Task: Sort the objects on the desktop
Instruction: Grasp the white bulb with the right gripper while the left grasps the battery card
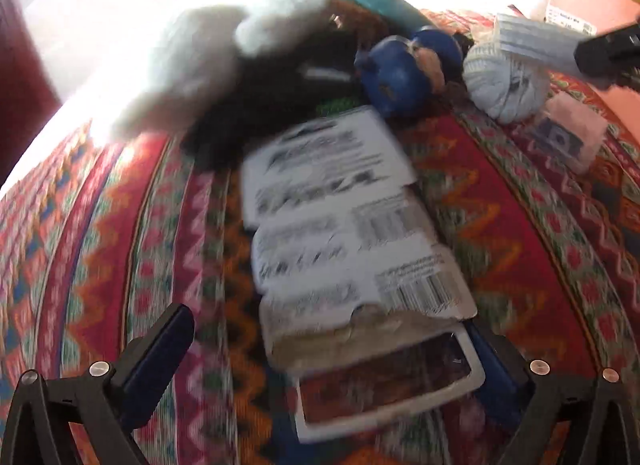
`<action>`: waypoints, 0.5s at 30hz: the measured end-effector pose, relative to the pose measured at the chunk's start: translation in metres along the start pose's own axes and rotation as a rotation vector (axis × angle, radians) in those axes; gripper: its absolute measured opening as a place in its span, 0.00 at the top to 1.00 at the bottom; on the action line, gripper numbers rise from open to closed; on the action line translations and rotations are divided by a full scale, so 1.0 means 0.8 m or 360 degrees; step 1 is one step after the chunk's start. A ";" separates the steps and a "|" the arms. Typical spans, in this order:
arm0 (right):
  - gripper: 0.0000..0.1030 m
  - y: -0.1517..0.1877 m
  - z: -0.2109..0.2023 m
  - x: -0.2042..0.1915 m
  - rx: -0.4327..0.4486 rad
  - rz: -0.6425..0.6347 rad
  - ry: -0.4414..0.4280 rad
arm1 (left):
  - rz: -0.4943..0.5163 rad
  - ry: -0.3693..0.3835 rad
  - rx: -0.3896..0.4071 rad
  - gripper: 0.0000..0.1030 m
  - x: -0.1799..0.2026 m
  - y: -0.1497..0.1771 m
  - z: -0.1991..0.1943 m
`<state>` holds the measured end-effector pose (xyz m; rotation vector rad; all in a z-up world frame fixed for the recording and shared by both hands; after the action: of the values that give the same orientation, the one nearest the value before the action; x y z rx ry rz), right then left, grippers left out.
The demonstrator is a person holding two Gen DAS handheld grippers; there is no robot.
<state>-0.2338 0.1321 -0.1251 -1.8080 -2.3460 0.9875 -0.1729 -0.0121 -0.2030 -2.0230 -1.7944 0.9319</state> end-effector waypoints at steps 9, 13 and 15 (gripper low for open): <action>0.65 -0.003 0.011 -0.002 -0.0028 -0.0016 -0.0003 | -0.0294 0.0126 -0.0377 0.00 0.011 -0.047 0.029; 0.65 -0.005 0.008 0.003 -0.0017 -0.0007 -0.0002 | -0.0447 0.0315 -0.0419 0.00 0.009 -0.042 0.012; 0.65 -0.007 0.004 0.007 -0.0006 0.0001 0.0001 | -0.0572 0.0433 -0.0427 0.00 -0.001 -0.033 0.002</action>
<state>-0.2420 0.1350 -0.1270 -1.8104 -2.3485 0.9831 -0.1949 -0.0086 -0.1882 -1.7716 -2.1104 0.3101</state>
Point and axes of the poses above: each gripper's, at about its wrist camera, not at the fingertips, and z roughly the way its jaws point, x to its right, y to its underside, the point moved 7 cm from there along z, roughly the way its jaws point, and after that the axes turned 13 degrees about -y, right-handed, at the moved point
